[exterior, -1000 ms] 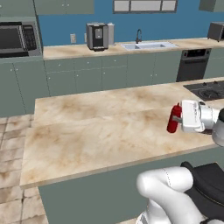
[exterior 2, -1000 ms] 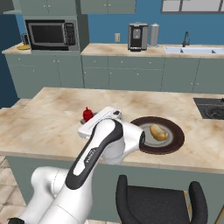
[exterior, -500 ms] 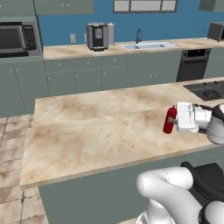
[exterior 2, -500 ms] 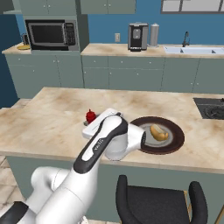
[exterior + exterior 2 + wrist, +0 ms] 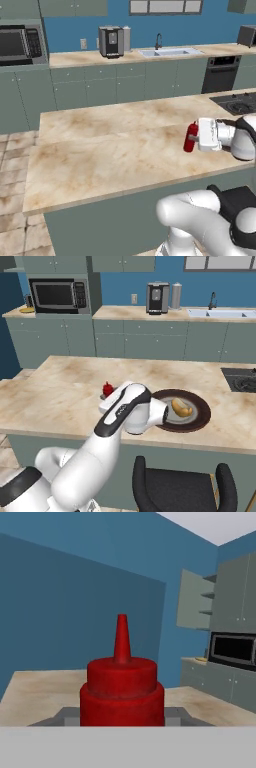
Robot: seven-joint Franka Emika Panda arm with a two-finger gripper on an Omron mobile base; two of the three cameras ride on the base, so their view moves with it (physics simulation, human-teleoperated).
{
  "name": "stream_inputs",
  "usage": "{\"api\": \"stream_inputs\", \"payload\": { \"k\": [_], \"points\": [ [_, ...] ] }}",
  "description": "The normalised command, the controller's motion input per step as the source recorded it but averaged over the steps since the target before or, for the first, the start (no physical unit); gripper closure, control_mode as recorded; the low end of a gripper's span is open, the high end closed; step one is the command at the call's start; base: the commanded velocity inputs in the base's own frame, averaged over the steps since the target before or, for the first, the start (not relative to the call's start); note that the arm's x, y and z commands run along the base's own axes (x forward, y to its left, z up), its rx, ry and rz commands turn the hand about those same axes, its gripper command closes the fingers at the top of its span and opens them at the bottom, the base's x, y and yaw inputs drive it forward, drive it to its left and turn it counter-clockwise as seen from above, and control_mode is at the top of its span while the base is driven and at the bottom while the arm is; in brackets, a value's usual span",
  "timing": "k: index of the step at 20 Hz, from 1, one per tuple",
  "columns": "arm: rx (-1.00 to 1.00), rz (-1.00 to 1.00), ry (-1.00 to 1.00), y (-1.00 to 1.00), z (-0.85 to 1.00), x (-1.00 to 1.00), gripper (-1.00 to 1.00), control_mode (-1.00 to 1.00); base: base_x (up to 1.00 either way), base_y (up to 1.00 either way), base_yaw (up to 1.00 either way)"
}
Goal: Move the hot dog bun to the plate on the dining table and place the condiment next to that plate. Then navigate to the fridge and take the sausage and place it on the plate as well.
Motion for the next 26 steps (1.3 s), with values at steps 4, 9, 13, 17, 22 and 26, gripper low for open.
{"api": "stream_inputs", "payload": {
  "k": [4,9,13,17,22,26],
  "points": [
    [-0.04,0.0,0.02,0.0,-0.28,0.23,1.0,-1.0,0.0,0.0,0.0],
    [-0.04,0.0,0.01,-0.02,-0.3,0.15,1.0,-1.0,0.0,0.0,0.0],
    [0.0,0.01,0.0,-0.03,-0.2,0.16,1.0,-1.0,0.0,0.0,0.0],
    [0.0,0.01,0.0,-0.06,-0.21,0.2,1.0,-1.0,0.0,0.0,0.0],
    [0.0,0.02,0.0,-0.05,-0.22,0.24,1.0,-1.0,0.0,0.0,0.0],
    [0.0,0.05,-0.01,-0.09,-0.28,0.0,1.0,-1.0,0.0,0.0,0.0]
  ]
}}
